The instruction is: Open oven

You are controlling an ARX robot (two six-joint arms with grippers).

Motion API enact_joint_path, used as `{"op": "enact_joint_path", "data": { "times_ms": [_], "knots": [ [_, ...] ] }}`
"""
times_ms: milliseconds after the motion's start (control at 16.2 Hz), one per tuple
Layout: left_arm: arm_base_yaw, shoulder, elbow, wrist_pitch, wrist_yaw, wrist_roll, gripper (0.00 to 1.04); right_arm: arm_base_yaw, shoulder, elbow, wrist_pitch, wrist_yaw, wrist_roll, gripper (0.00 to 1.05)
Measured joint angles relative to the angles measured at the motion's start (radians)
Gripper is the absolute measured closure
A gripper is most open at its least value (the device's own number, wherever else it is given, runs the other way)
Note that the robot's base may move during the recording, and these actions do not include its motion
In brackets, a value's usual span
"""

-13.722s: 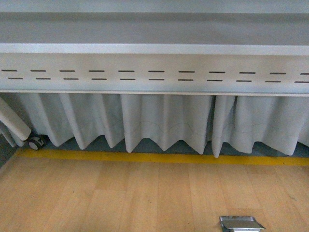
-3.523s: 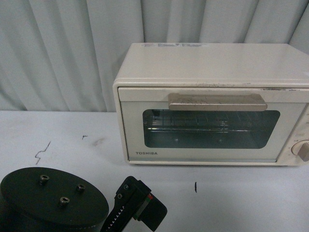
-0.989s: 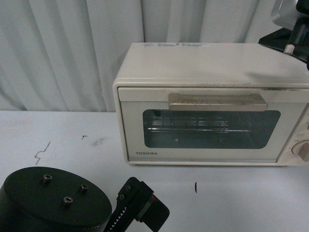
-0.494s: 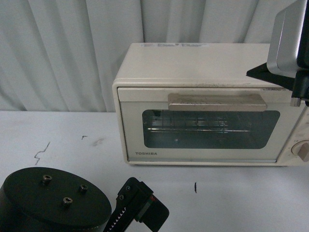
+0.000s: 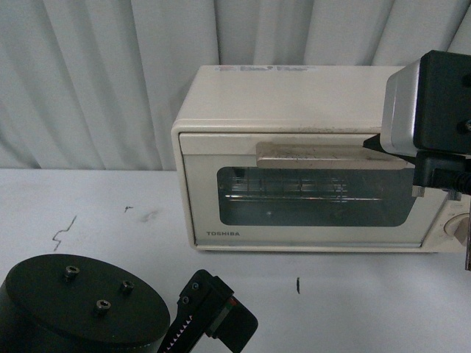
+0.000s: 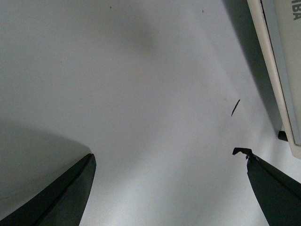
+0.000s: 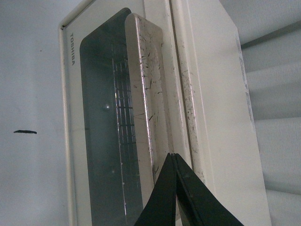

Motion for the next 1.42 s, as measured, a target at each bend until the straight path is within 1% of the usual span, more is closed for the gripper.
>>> {"op": "enact_joint_path", "data": {
  "times_ms": [309,865,1113,1422],
  "knots": [
    [0.000,0.000,0.000,0.000,0.000,0.000,0.07,-0.020,0.047,0.048,-0.002,0.005,-0.001,1.03],
    [0.000,0.000,0.000,0.000,0.000,0.000,0.07,-0.034,0.058,0.050,-0.036,-0.014,0.028,1.03],
    [0.000,0.000,0.000,0.000,0.000,0.000,0.07,-0.046,0.056,0.038,-0.035,-0.039,0.088,1.03],
    [0.000,0.000,0.000,0.000,0.000,0.000,0.07,-0.046,0.043,0.016,-0.048,-0.048,0.114,1.03]
  ]
}}
